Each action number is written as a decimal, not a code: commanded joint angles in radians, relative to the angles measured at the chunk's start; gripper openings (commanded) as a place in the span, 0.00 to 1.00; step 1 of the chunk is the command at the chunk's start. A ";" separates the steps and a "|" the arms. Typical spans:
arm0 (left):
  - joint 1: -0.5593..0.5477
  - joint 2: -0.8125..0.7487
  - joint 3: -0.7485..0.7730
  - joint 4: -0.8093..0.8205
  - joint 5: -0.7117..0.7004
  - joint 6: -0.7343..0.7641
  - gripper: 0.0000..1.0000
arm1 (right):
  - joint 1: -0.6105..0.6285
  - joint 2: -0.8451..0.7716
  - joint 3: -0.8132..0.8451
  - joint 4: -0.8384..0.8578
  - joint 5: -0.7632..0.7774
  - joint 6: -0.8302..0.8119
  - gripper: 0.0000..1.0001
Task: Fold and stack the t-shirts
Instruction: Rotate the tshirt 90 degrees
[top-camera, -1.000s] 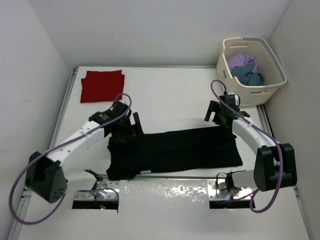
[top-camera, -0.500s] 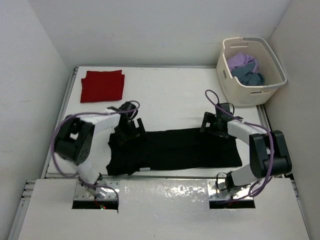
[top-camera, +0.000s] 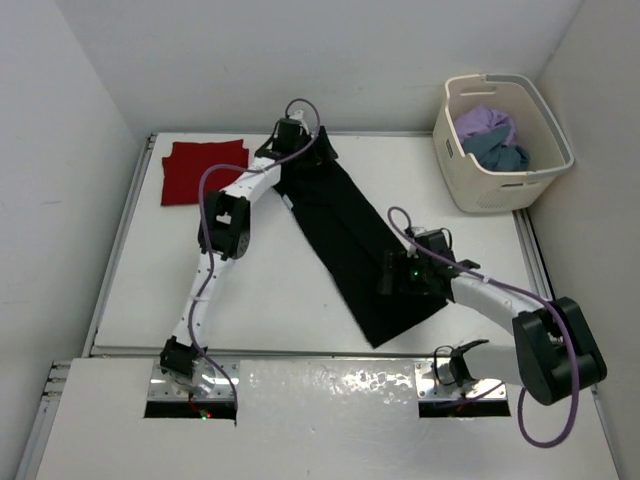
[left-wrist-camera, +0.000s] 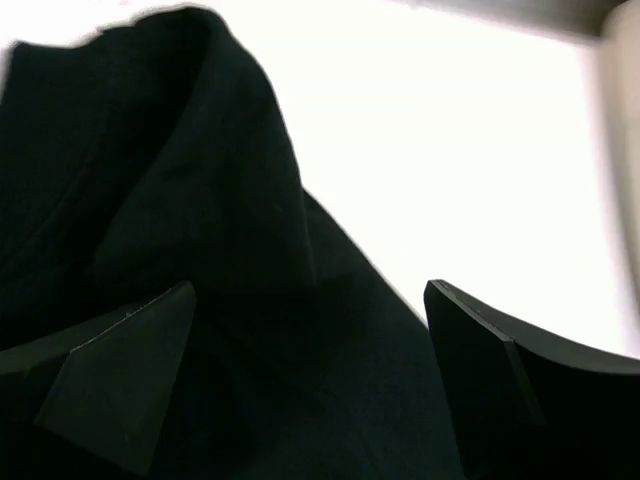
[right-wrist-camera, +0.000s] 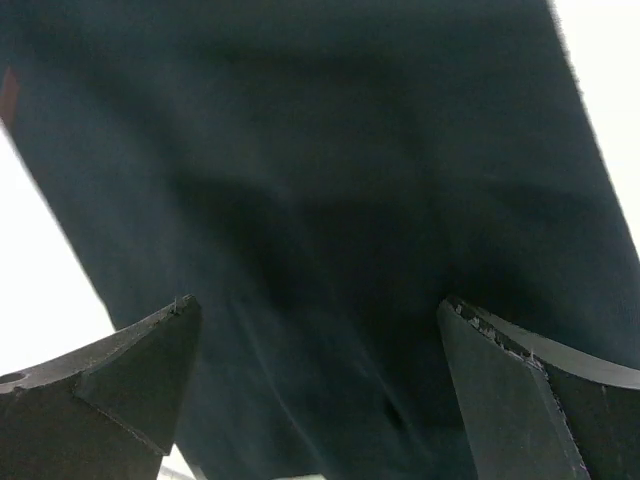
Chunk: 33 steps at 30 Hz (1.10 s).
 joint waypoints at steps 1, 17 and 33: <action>0.005 0.039 -0.115 0.439 0.066 -0.007 1.00 | 0.100 -0.019 -0.069 -0.109 -0.253 -0.037 0.99; -0.027 0.278 0.035 0.916 0.131 -0.274 1.00 | 0.473 0.096 -0.060 0.233 -0.540 -0.054 0.99; -0.045 -0.090 0.006 0.927 0.131 -0.177 1.00 | 0.473 -0.099 0.174 -0.034 -0.102 -0.146 0.99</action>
